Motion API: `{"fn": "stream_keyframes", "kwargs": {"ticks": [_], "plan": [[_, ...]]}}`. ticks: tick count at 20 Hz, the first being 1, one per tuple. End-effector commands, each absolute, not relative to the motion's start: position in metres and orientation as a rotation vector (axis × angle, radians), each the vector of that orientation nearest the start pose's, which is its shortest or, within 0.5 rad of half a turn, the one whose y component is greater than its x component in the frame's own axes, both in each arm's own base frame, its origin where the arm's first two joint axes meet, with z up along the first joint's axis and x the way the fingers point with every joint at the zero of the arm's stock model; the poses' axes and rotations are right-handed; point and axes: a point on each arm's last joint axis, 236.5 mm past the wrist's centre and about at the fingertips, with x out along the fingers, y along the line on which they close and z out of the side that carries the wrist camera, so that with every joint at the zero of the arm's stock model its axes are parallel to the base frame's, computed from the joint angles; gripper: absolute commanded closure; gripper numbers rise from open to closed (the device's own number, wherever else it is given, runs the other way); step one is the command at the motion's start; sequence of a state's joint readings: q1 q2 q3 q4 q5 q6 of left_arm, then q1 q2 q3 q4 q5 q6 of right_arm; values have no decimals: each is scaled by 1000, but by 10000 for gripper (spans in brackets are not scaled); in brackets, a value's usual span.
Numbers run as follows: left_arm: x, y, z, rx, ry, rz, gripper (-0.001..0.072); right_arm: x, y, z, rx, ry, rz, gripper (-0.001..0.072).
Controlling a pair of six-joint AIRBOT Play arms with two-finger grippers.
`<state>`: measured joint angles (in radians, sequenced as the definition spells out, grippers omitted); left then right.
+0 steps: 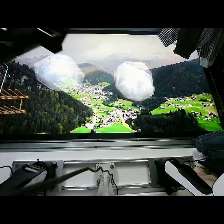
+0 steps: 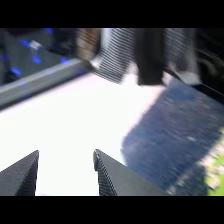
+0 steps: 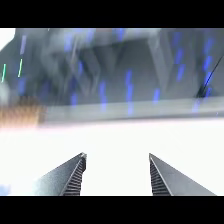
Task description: Fold the clothes and pants, and hang the long-sleeved shirts on hangers.
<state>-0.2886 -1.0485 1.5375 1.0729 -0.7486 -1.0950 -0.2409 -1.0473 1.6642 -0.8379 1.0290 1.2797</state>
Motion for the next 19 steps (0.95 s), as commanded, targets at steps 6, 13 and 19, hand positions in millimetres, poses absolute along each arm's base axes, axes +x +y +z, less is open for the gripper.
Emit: {"fn": "stream_keyframes", "kwargs": {"ticks": [6,13,19], "plan": [[404,-180,376,102,125,-568,338,410,121,259,156,600,513,265],[404,-180,376,102,125,-568,338,410,121,260,156,599,512,265],[404,-180,376,102,125,-568,338,410,121,260,156,599,512,265]]}}
